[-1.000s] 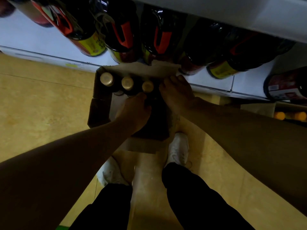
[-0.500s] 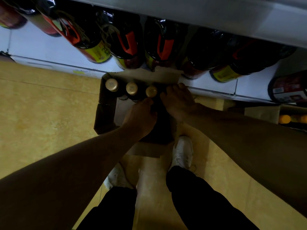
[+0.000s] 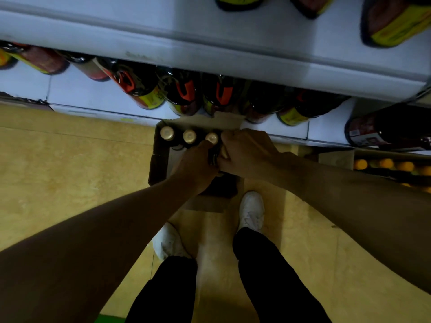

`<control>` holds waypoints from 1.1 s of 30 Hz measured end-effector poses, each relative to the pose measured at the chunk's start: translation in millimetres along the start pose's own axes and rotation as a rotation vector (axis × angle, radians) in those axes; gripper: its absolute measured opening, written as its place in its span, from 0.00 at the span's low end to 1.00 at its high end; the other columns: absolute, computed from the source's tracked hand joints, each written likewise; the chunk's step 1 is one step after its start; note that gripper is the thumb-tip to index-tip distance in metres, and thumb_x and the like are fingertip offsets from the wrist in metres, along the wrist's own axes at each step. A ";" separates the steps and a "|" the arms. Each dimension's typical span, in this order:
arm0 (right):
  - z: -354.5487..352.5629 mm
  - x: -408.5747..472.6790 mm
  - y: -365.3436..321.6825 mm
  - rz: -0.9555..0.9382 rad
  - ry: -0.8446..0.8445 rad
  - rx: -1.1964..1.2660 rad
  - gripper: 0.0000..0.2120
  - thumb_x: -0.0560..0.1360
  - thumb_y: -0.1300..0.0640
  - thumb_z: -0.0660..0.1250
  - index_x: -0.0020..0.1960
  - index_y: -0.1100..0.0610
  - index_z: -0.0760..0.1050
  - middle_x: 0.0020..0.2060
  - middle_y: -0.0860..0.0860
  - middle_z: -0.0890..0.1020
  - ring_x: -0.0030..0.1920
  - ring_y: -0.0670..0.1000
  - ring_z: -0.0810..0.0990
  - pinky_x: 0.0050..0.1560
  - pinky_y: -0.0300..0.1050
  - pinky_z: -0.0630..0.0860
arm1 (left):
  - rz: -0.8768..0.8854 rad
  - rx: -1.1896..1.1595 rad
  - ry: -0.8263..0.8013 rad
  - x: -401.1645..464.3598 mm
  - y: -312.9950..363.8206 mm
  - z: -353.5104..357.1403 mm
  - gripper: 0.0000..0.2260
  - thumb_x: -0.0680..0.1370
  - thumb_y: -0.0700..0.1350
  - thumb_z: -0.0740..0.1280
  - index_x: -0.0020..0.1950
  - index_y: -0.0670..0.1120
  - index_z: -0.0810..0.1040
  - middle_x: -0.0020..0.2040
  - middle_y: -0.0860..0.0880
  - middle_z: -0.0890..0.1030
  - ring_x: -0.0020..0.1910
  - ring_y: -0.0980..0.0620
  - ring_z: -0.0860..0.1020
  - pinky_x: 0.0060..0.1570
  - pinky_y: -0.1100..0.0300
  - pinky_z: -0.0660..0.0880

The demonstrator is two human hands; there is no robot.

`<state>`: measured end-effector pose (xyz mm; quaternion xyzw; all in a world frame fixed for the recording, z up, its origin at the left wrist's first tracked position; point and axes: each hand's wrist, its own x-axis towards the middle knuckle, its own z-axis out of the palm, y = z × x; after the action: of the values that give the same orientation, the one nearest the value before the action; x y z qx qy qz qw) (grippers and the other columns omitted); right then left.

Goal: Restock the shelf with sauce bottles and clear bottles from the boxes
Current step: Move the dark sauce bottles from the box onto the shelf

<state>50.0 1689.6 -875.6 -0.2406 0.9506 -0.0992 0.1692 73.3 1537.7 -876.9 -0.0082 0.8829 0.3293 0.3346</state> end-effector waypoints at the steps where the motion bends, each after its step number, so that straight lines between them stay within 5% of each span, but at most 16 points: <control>1: -11.4 -2.3 -4.8 0.010 0.023 0.005 0.24 0.74 0.40 0.65 0.56 0.60 0.74 0.46 0.57 0.81 0.44 0.59 0.80 0.37 0.46 0.63 | 0.008 -0.005 -0.009 -5.1 3.1 -6.4 0.17 0.79 0.46 0.65 0.67 0.47 0.71 0.58 0.44 0.80 0.56 0.43 0.78 0.45 0.58 0.67; 6: -75.7 -8.0 -27.0 0.008 0.100 0.135 0.22 0.73 0.43 0.64 0.53 0.62 0.75 0.38 0.57 0.81 0.38 0.58 0.79 0.35 0.46 0.69 | 0.114 -0.087 -0.077 -28.8 25.1 -42.3 0.28 0.74 0.41 0.72 0.72 0.48 0.68 0.62 0.45 0.79 0.61 0.44 0.77 0.56 0.58 0.71; 9: -117.7 -13.1 -39.4 0.036 0.108 0.153 0.15 0.73 0.46 0.67 0.43 0.55 0.66 0.31 0.48 0.72 0.32 0.51 0.73 0.29 0.40 0.57 | 0.212 -0.109 -0.059 -42.5 39.8 -67.4 0.25 0.73 0.42 0.74 0.68 0.48 0.71 0.58 0.48 0.81 0.57 0.47 0.78 0.56 0.57 0.73; 13: -175.6 -19.6 -59.2 0.038 0.140 0.115 0.15 0.74 0.46 0.65 0.42 0.54 0.64 0.31 0.45 0.68 0.32 0.48 0.69 0.31 0.43 0.57 | 0.319 -0.199 -0.018 -65.5 61.8 -104.9 0.20 0.71 0.42 0.76 0.57 0.55 0.72 0.46 0.63 0.78 0.49 0.59 0.77 0.47 0.75 0.71; 18: -243.4 -29.9 -82.9 0.030 0.189 0.119 0.14 0.74 0.44 0.62 0.42 0.52 0.61 0.29 0.44 0.67 0.31 0.49 0.67 0.34 0.45 0.58 | 0.393 -0.225 -0.037 -96.6 93.3 -151.0 0.14 0.71 0.42 0.76 0.54 0.50 0.76 0.41 0.55 0.83 0.41 0.59 0.82 0.44 0.57 0.80; 22: -293.8 -40.3 -102.3 0.016 0.237 0.090 0.15 0.74 0.47 0.65 0.39 0.54 0.63 0.28 0.43 0.64 0.29 0.47 0.65 0.30 0.44 0.55 | 0.422 -0.230 -0.052 -127.7 119.1 -189.5 0.20 0.71 0.44 0.77 0.60 0.48 0.76 0.50 0.50 0.84 0.49 0.53 0.82 0.52 0.47 0.79; 24: -318.7 -46.8 -111.5 0.014 0.251 0.078 0.15 0.74 0.48 0.66 0.38 0.56 0.64 0.27 0.43 0.64 0.28 0.46 0.64 0.29 0.44 0.55 | 0.439 -0.225 -0.050 -142.5 132.4 -206.5 0.24 0.70 0.46 0.78 0.63 0.49 0.75 0.54 0.52 0.82 0.53 0.54 0.80 0.53 0.49 0.79; 28: -374.2 -62.8 -133.4 0.051 0.285 0.080 0.16 0.72 0.44 0.64 0.35 0.52 0.62 0.26 0.46 0.68 0.26 0.44 0.65 0.28 0.43 0.55 | 0.441 -0.205 -0.089 -174.6 159.6 -243.7 0.22 0.67 0.55 0.78 0.58 0.54 0.76 0.45 0.60 0.81 0.43 0.62 0.80 0.37 0.66 0.74; 33: -442.4 -82.6 -159.1 0.059 0.328 0.075 0.14 0.70 0.42 0.61 0.35 0.50 0.62 0.28 0.48 0.70 0.28 0.48 0.67 0.29 0.44 0.57 | 0.509 -0.183 -0.058 -217.4 193.2 -287.7 0.31 0.60 0.64 0.75 0.60 0.59 0.72 0.46 0.65 0.79 0.47 0.67 0.78 0.37 0.73 0.71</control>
<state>22.4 1640.0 -401.6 -0.1869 0.9677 -0.1676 0.0238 28.2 1475.3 -475.1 0.1931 0.8132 0.4814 0.2640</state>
